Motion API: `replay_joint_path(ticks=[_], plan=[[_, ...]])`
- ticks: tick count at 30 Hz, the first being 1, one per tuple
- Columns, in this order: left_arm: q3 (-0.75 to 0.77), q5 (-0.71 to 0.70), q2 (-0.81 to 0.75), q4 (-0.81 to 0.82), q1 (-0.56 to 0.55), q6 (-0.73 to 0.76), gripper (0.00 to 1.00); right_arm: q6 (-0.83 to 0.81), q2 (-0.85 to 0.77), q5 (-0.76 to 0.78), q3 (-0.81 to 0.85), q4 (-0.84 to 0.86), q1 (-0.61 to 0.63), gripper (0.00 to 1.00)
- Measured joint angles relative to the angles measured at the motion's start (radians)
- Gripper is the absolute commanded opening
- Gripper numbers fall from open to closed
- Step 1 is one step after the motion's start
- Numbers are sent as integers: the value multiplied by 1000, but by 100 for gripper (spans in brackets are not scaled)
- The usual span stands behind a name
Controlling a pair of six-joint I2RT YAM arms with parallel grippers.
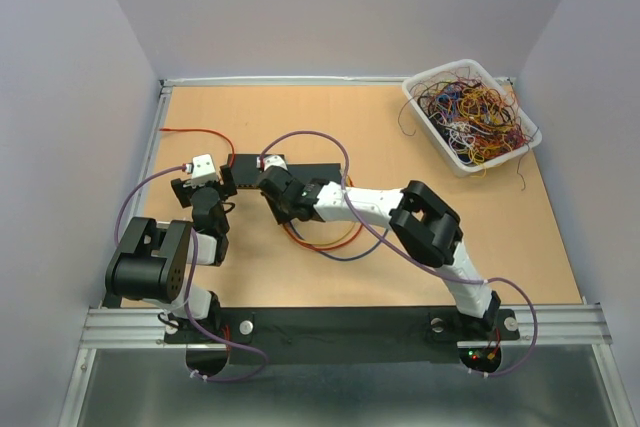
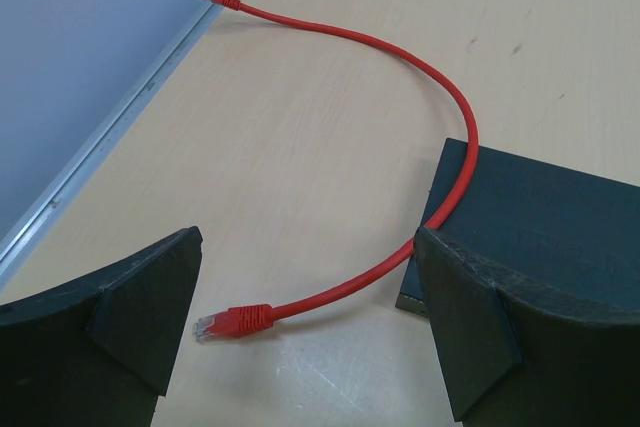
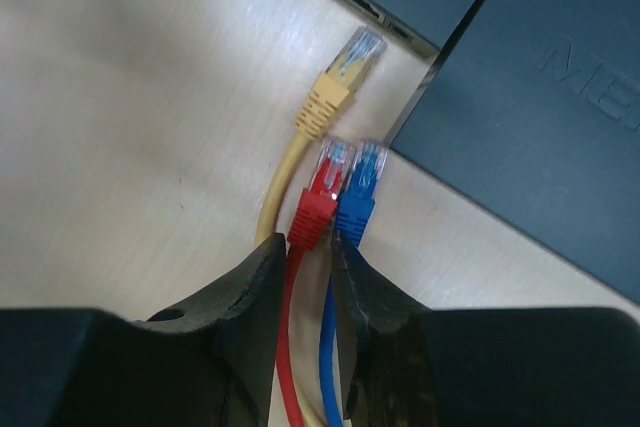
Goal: Insert the plug into the switch port
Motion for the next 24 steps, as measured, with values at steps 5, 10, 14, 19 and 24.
replay_joint_path(ticks=[5,10,14,19,24], plan=[[0,0,0,0,0,0,99,0,27,-18,26,16,-7,30],[0,0,0,0,0,0,99,1,42,-26,28,21,-7,27],[0,0,0,0,0,0,99,5,42,-26,26,22,-7,24],[0,0,0,0,0,0,99,12,39,-25,12,38,-7,1],[0,0,0,0,0,0,99,19,-11,-22,-73,72,-8,1]])
